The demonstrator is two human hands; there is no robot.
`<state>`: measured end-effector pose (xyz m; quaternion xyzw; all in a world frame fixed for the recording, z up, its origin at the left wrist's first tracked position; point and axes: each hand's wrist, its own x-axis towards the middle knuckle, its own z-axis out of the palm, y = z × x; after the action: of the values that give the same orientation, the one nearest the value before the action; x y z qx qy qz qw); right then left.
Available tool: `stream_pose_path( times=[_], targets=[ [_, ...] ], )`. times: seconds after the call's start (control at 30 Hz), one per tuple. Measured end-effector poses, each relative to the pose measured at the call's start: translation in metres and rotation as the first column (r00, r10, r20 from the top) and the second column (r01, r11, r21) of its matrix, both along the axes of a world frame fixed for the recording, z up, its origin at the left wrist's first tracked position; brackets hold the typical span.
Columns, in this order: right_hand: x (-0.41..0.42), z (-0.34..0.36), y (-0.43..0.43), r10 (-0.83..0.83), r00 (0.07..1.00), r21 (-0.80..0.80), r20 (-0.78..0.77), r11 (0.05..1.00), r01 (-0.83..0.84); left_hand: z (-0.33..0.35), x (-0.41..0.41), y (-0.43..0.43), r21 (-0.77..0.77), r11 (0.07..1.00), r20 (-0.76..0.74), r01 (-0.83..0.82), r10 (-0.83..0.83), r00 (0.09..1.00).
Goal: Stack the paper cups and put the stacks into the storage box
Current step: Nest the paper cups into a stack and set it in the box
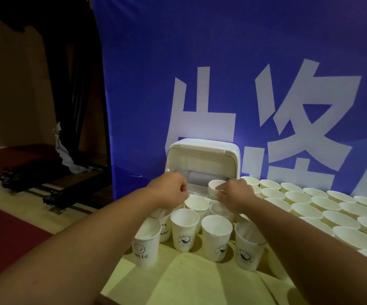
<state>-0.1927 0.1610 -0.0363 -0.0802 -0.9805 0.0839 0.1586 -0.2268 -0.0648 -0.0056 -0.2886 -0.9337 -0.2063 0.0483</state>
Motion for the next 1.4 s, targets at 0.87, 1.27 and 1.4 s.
stream_pose_path(
  times=[0.87,1.27,1.4],
  targets=[
    [0.098,-0.029,-0.151,0.486,0.873,-0.132,-0.053,0.863,-0.488,-0.01,0.075,-0.134,-0.242,0.958,0.06,-0.155,0.174,0.983],
    [0.115,-0.01,-0.103,0.345,0.814,-0.258,-0.467,0.828,-0.498,-0.004,0.071,-0.123,0.079,0.977,-0.254,-0.196,0.21,0.944],
    [0.114,-0.007,-0.081,0.191,0.786,-0.32,-0.588,0.838,-0.442,0.0,0.069,-0.101,0.269,0.956,-0.308,-0.115,0.199,0.93]
  ],
)
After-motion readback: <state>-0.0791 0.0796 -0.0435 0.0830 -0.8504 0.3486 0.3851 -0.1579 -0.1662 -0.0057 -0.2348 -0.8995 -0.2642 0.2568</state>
